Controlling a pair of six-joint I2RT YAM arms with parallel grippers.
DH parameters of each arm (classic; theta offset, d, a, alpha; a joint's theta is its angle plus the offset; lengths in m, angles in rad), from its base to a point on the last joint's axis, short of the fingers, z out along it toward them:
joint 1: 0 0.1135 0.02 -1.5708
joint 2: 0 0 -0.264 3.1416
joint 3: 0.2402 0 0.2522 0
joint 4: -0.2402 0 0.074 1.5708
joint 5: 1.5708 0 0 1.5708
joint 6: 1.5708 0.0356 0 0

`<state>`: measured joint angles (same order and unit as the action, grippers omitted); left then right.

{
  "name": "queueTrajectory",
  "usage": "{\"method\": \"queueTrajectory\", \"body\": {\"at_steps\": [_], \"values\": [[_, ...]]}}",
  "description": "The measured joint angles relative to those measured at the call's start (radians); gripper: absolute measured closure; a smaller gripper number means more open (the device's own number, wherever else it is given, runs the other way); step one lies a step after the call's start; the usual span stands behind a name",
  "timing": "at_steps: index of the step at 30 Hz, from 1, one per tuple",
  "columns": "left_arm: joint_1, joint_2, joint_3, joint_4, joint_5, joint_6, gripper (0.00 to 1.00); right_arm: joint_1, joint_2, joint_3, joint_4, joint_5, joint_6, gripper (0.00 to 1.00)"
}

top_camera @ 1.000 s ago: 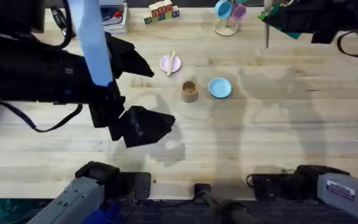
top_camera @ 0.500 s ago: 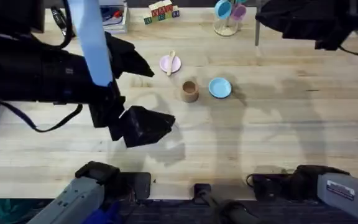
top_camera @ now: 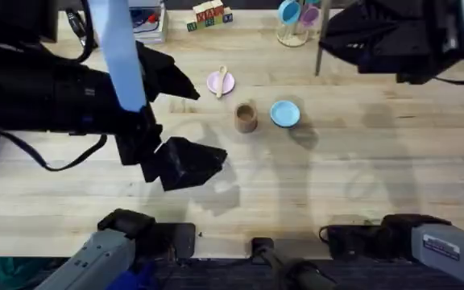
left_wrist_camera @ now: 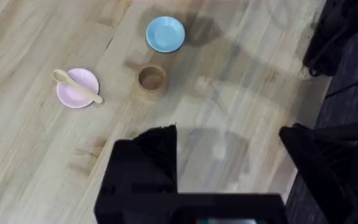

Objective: Pick up a utensil and set it on the pink plate, then put the other utensil in the container.

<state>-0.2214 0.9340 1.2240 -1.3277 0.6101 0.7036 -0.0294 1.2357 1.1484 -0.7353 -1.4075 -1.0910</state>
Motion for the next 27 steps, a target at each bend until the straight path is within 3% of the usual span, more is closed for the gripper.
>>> {"method": "queueTrajectory", "body": {"at_steps": [17,27], "values": [[0.0,0.0,0.0,0.0,0.0,0.0,0.006,0.192,0.253,-0.001,0.005,-0.005,-0.175,0.97],[0.0,0.0,0.0,0.0,0.0,0.0,0.006,0.217,0.457,-0.001,0.014,-0.059,-0.349,0.97]]}}
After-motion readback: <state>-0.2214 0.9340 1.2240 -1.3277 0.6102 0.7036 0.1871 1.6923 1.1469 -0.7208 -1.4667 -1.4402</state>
